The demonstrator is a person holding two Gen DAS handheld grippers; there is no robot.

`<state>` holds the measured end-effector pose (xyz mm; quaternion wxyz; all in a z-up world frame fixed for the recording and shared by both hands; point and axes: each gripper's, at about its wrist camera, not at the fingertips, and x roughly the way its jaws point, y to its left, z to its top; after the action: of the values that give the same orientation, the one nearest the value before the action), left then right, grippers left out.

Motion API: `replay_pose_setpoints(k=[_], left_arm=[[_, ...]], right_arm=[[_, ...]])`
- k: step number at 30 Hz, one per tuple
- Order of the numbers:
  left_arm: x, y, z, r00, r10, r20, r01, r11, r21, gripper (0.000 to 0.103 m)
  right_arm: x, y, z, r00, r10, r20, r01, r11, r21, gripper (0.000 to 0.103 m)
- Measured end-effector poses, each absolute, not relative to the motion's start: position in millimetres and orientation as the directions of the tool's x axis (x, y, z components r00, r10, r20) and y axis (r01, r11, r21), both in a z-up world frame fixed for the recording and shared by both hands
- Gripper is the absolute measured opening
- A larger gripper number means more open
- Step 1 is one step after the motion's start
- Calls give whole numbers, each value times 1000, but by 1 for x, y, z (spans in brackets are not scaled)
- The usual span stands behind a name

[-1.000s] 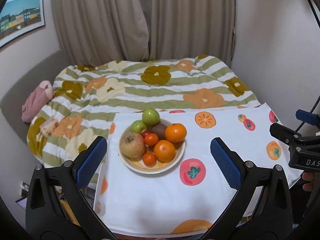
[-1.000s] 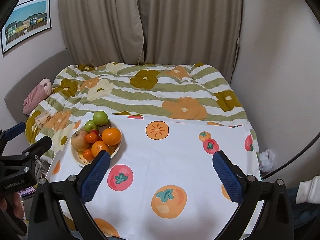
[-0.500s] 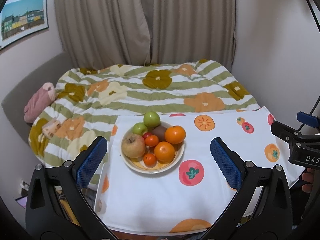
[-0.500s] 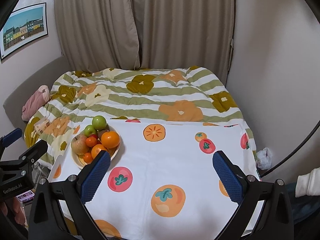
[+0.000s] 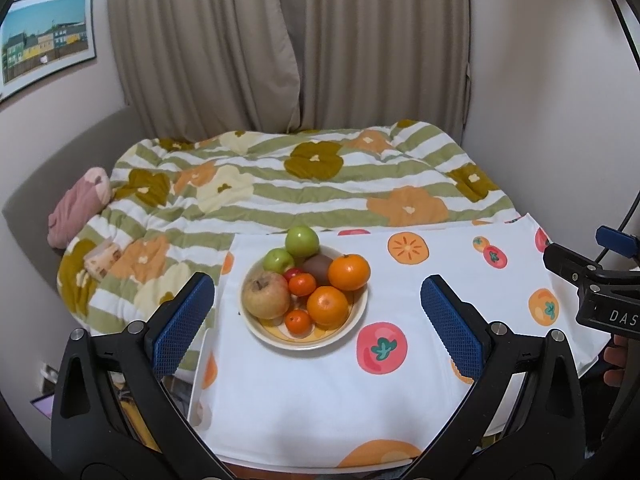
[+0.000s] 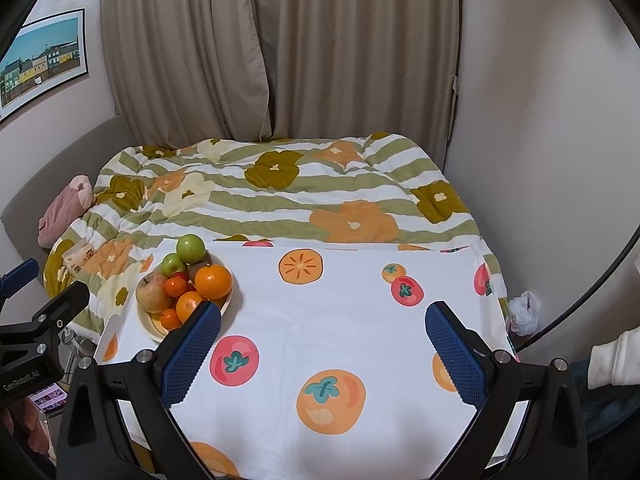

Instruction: Organize fruits

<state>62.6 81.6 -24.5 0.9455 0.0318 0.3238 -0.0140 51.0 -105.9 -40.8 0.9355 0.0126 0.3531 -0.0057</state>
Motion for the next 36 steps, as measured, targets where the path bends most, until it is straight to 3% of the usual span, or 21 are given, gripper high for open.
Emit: replay_pose_setpoints(k=[36], left_arm=[[67, 86, -26, 785, -16, -619, 51, 998, 40, 103]], right_arm=[[53, -105, -40, 748, -14, -663, 31, 999, 14, 102]])
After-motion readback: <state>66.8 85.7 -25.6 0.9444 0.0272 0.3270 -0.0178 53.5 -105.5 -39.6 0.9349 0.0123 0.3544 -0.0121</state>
